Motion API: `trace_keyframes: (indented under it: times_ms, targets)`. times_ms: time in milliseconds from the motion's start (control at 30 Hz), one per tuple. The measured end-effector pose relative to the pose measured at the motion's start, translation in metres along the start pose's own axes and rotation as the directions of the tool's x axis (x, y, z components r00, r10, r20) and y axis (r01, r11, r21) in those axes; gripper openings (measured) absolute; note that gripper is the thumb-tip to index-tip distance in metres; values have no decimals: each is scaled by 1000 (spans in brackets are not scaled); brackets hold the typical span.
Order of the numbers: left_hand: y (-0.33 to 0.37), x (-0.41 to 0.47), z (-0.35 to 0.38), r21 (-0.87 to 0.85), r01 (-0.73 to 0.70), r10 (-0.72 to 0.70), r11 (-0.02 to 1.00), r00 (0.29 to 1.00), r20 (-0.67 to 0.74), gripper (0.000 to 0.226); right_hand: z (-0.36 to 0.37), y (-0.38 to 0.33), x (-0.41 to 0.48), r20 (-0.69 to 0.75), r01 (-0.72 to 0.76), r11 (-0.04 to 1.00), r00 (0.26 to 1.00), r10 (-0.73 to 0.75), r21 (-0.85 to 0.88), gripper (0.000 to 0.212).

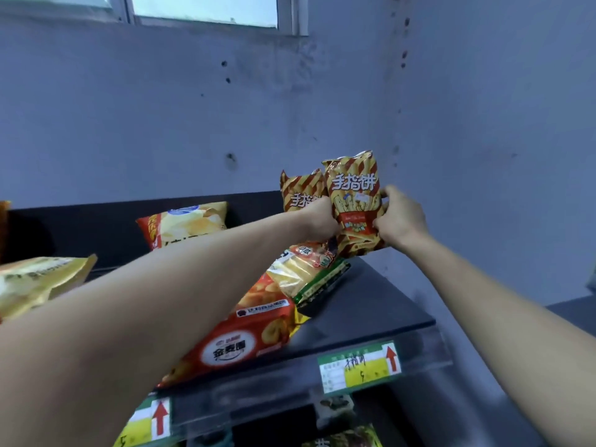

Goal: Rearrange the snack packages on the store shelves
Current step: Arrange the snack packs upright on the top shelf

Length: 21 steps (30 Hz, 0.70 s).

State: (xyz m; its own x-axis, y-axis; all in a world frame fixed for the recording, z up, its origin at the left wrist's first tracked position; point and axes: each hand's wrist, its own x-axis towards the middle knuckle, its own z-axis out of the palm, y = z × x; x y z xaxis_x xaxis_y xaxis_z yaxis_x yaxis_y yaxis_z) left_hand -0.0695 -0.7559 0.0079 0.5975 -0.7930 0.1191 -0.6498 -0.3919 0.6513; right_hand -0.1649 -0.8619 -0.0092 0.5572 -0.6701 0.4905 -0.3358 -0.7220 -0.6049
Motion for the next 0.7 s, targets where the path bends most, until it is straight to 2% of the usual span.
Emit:
trace_keyframes:
  times_ms: [100,233,433,533,600,700]
  targets:
    - [-6,5,7,54,75,-80,996,992,95,39,7,7,6,28,-4,1000,1000,4,-7,33]
    - [-18,3,7,80,113,-120,990,988,100,49,14,10,7,87,-11,1000,996,11,-3,30]
    - [-26,-9,-12,128,64,-74,990,994,75,36,24,-2,4,164,-33,992,986,13,119,31]
    - [-26,-18,-26,136,42,-51,990,997,60,18,30,-9,4,202,-56,978,979,14,202,36]
    - [-26,-23,-34,164,29,-38,986,998,50,10,33,-14,4,223,-47,975,975,-2,216,40]
    - [-31,-28,-37,252,38,-43,967,999,14,13,40,-19,2,250,-33,982,968,-16,188,38]
